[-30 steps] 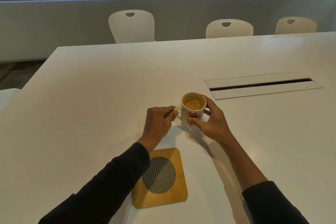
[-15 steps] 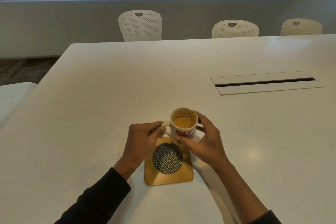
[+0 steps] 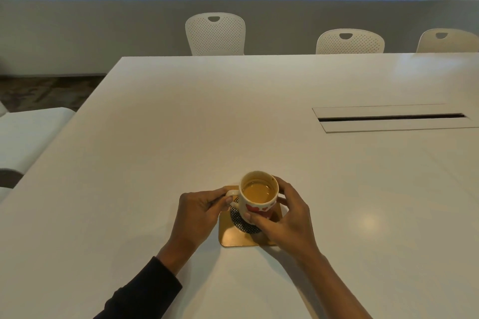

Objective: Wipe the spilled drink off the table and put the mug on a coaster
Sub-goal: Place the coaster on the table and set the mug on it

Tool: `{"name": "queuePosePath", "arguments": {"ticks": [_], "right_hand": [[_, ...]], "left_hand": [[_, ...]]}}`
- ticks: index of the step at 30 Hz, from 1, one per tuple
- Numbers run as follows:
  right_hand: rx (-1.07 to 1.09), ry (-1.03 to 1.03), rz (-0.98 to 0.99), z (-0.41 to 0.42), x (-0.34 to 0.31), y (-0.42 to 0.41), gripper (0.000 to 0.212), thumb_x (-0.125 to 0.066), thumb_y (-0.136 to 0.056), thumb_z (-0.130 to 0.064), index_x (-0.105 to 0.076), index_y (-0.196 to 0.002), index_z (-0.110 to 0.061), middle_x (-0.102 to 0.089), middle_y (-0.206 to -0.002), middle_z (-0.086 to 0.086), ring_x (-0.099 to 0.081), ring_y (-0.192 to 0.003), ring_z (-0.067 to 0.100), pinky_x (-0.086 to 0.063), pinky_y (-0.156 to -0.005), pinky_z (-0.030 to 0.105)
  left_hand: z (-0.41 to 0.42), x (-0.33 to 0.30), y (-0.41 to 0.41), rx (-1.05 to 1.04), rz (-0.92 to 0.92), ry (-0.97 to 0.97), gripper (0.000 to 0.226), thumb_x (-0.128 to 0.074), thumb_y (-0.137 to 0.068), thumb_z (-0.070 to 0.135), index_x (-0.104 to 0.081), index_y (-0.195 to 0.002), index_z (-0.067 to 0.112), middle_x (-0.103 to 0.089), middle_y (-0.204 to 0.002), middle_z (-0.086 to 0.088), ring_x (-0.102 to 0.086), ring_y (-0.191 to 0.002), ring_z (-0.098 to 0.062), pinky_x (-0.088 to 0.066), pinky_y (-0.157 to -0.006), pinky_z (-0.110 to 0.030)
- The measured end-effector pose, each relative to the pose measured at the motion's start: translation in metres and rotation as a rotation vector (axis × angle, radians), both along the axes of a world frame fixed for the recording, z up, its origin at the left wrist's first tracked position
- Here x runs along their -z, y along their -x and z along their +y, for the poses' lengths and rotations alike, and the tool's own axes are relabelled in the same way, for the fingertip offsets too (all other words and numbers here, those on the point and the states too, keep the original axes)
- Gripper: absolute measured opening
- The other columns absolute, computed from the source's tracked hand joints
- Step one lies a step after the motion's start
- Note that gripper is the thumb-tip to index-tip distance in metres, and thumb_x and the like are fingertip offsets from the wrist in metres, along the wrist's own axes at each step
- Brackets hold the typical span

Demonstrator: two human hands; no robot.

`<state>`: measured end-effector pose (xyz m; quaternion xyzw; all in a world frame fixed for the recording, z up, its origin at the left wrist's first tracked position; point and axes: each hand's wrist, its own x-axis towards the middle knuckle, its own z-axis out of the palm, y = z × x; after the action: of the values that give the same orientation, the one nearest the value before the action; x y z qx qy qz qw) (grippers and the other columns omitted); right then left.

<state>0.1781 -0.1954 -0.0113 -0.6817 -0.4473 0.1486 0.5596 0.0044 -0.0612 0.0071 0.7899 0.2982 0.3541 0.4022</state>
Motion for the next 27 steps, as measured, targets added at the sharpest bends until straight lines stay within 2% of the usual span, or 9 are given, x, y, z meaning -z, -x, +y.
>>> {"name": "queuePosePath", "arguments": {"ticks": [4, 13, 24, 27], "right_hand": [[-0.002, 0.002, 0.010, 0.002, 0.003, 0.007, 0.089, -0.097, -0.067, -0.052, -0.052, -0.143, -0.036, -0.063, -0.137, -0.022, -0.060, -0.129, 0.007, -0.054, -0.093, 0.012], [0.013, -0.008, -0.004, 0.008, 0.007, 0.015, 0.090, -0.096, -0.069, -0.051, -0.049, -0.145, -0.039, -0.062, -0.138, -0.021, -0.060, -0.131, 0.009, -0.057, -0.097, 0.019], [0.012, -0.017, 0.012, 0.006, 0.006, 0.018, 0.085, -0.091, -0.073, -0.056, -0.048, -0.145, -0.044, -0.060, -0.141, -0.022, -0.058, -0.133, 0.008, -0.054, -0.098, 0.016], [-0.004, 0.007, 0.025, 0.007, 0.010, 0.021, 0.087, -0.091, -0.075, -0.054, -0.046, -0.148, -0.041, -0.059, -0.142, -0.021, -0.057, -0.135, 0.008, -0.056, -0.100, 0.022]], "left_hand": [[0.001, 0.004, 0.006, -0.017, 0.003, 0.003, 0.032, -0.071, -0.087, 0.033, -0.078, -0.115, 0.021, -0.081, -0.097, 0.013, -0.077, -0.084, -0.005, -0.065, -0.079, -0.033], [0.003, 0.002, 0.010, -0.029, 0.010, 0.046, 0.024, -0.074, -0.089, 0.022, -0.079, -0.113, 0.021, -0.081, -0.096, 0.011, -0.078, -0.086, -0.006, -0.065, -0.080, -0.035], [0.003, 0.005, 0.012, -0.014, -0.013, 0.109, 0.023, -0.075, -0.089, 0.020, -0.079, -0.112, 0.022, -0.081, -0.098, 0.010, -0.078, -0.088, -0.008, -0.065, -0.081, -0.037], [0.006, 0.008, 0.013, 0.000, -0.035, 0.128, 0.024, -0.076, -0.088, 0.021, -0.078, -0.112, 0.025, -0.081, -0.099, 0.010, -0.078, -0.089, -0.008, -0.065, -0.081, -0.037]]}}
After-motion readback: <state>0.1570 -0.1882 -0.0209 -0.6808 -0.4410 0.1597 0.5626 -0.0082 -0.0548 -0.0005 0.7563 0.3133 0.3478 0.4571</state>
